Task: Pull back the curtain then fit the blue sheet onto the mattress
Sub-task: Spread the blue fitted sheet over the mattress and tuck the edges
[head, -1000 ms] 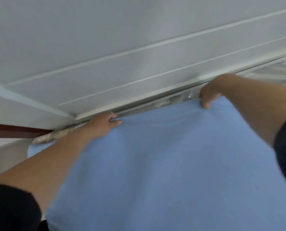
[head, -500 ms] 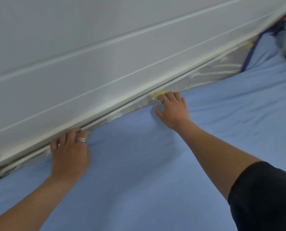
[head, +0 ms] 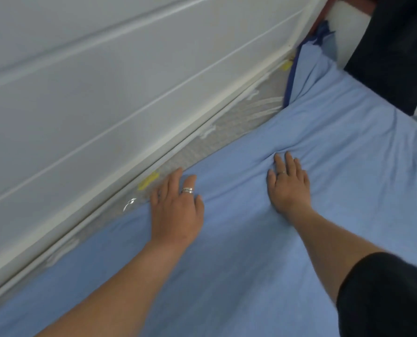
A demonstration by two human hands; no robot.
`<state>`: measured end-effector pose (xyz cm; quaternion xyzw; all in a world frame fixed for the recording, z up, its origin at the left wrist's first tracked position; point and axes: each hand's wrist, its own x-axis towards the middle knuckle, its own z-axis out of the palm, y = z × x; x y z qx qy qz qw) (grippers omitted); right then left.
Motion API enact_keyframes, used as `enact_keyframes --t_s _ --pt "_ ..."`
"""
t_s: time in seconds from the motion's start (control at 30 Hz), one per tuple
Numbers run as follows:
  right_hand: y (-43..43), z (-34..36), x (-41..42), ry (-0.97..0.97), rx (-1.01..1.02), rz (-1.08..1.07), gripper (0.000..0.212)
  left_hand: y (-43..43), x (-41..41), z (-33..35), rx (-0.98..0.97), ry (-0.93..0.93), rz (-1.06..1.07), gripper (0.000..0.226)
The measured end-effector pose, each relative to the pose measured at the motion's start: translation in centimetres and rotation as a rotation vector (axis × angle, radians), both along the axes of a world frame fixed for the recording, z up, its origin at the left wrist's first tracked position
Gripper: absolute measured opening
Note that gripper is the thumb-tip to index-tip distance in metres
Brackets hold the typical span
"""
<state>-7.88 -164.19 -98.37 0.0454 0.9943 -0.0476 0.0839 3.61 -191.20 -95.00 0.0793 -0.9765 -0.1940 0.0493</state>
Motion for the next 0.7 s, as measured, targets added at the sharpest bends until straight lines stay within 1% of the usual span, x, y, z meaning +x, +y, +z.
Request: enact_keyframes --t_s 0.07,0.13,0.23,0.3,0.47,0.57,0.7 --pt "-0.4 -1.2 1.2 0.112 -0.011 -0.006 0.062 1.0 -4.0 -0.6 -0.053 0.021 -0.041 0.046" --pt "0.2 -1.7 0.8 0.171 -0.013 -0.013 0.06 1.9 -7.8 -1.8 -0.087 -0.022 -0.094 0.048" --pt "0.4 -2.2 0.5 0.168 -0.016 -0.002 0.059 2.1 -9.7 -3.4 -0.209 -0.055 -0.115 0.047" --pt "0.4 -2.2 0.3 0.134 -0.018 -0.019 0.059 2.4 -10.2 -3.8 -0.224 -0.041 -0.099 0.045" --pt "0.3 -1.2 -0.1 0.049 -0.026 -0.025 0.062 2.5 -10.5 -3.3 -0.215 -0.072 -0.092 0.046" --pt "0.3 -1.4 0.1 0.067 -0.003 -0.022 0.064 2.7 -10.4 -3.4 -0.19 -0.082 -0.087 0.049" --pt "0.5 -2.1 0.0 0.097 -0.003 0.003 0.07 2.4 -10.5 -3.9 -0.133 -0.031 -0.047 0.052"
